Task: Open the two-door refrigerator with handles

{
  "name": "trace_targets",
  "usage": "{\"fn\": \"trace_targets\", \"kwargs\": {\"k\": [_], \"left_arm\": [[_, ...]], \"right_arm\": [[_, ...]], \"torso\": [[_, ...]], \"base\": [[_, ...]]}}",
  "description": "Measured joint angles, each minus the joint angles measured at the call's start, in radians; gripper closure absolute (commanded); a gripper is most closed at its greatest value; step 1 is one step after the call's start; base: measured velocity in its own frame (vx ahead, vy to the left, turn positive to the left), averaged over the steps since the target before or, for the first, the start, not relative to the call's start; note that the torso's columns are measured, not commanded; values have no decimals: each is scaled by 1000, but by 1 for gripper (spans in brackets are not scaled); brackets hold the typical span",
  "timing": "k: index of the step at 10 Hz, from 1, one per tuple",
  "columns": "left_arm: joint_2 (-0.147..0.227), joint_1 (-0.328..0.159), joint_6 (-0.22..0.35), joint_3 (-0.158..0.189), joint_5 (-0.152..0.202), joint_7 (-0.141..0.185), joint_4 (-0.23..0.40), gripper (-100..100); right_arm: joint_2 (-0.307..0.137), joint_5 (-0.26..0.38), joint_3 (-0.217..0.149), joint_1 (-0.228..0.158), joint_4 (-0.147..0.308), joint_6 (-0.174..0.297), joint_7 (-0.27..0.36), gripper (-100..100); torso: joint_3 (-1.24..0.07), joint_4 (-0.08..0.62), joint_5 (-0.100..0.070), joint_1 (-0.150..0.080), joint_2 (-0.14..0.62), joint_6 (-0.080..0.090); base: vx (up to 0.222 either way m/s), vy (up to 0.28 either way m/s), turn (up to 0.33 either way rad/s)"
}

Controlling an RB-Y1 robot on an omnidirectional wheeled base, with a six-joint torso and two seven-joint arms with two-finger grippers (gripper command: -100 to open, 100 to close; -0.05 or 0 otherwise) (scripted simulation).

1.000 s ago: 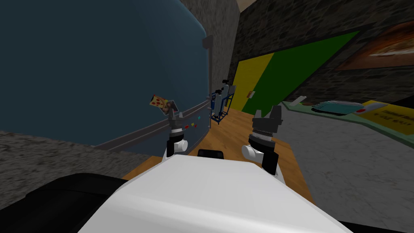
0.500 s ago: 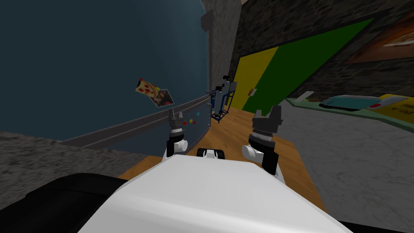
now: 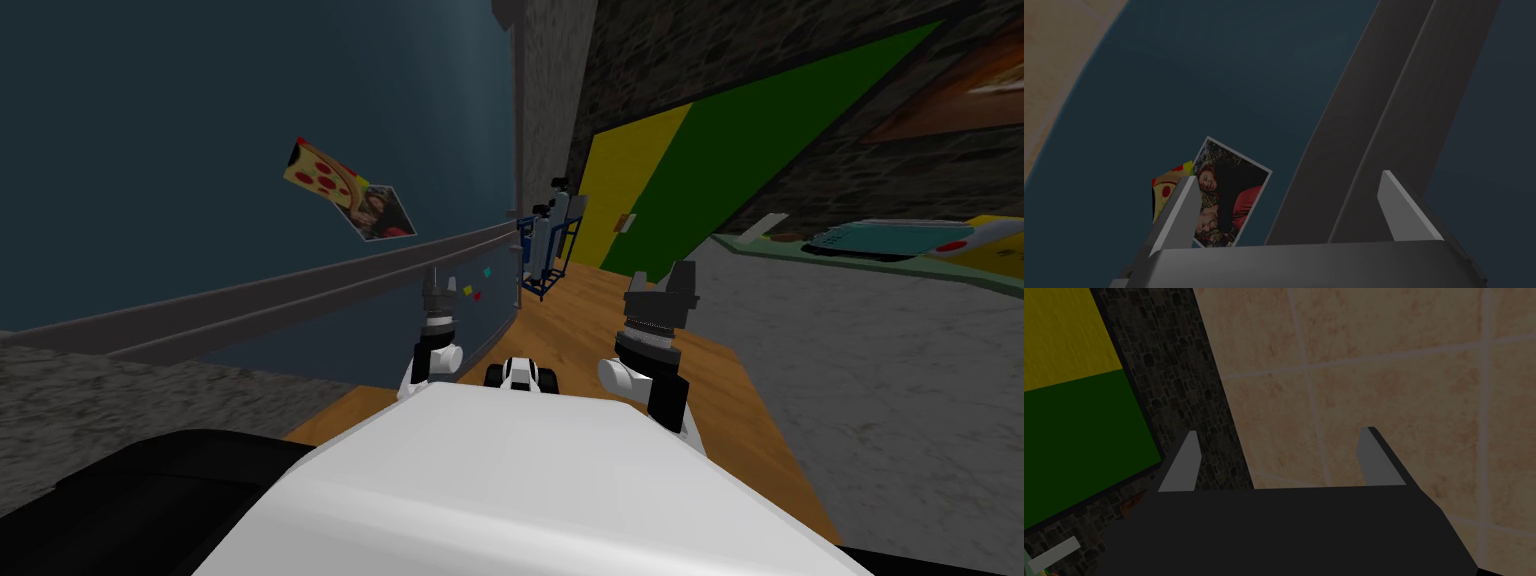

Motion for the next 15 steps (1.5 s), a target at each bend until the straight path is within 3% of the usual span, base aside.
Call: {"fn": "trace_targets", "kwargs": {"k": [2,5,10,15], "left_arm": [[57,-40,19,1,3,12,35,-100],[113,-125,70,4,10,38,93,-100],[156,-246,140,1,20,82,197,-100],[175,-365,199,3,29,117,279,-100]], "right_arm": [[0,0,0,0,0,0,0,0],[0,0,0,0,0,0,0,0],[0,0,0,0,0,0,0,0],[0,0,0,0,0,0,0,0]], "torso": [[-1,1,0,0,1,0],[-1,1,0,0,1,0],[-1,1,0,0,1,0],[-1,1,0,-1,2,0]], "base": [[8,14,-62],[9,18,-78],[7,16,-61],[7,13,-53]]}}
